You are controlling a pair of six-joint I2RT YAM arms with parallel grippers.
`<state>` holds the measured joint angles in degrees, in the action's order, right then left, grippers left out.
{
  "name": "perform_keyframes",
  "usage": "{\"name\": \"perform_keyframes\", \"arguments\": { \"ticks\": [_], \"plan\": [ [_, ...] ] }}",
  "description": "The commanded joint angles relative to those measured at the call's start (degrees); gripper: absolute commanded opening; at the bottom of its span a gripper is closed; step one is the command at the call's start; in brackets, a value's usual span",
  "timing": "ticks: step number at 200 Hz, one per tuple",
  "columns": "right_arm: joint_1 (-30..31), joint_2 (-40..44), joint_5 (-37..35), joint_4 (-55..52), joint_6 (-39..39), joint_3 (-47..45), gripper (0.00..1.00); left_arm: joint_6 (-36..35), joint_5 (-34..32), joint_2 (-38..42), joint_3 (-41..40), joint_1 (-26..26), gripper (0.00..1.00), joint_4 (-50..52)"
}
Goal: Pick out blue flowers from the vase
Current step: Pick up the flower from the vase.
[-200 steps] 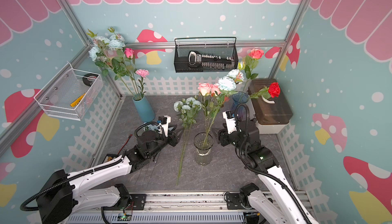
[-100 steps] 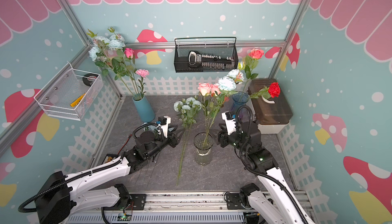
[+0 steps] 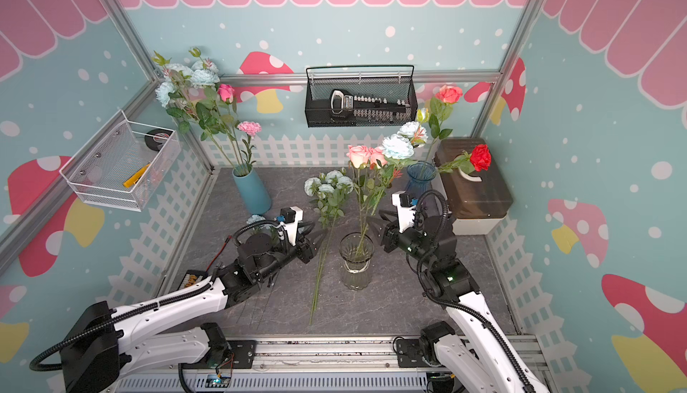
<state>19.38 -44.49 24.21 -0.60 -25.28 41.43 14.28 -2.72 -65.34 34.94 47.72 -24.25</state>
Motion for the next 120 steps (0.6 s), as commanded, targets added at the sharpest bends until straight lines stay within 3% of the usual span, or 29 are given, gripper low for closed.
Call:
{"name": "perform_keyframes", "arguments": {
  "ticks": [1,57,120],
  "plan": [
    [-0.4,-0.8,1.1,5.2,-2.0,-1.6,0.42,-1.1,0.8,0.8,0.6,0.4,0.53,-0.2],
    [-0.5,-1.1,1.1,5.6,-1.5,-2.1,0.31,-1.3,0.8,0.5,0.8,0.7,0.53,-0.1],
    [-0.5,-0.6,1.5,5.6,-1.4,-1.9,0.10,-1.4,0.6,0.8,0.9,1.0,0.53,0.0]
  ]
}}
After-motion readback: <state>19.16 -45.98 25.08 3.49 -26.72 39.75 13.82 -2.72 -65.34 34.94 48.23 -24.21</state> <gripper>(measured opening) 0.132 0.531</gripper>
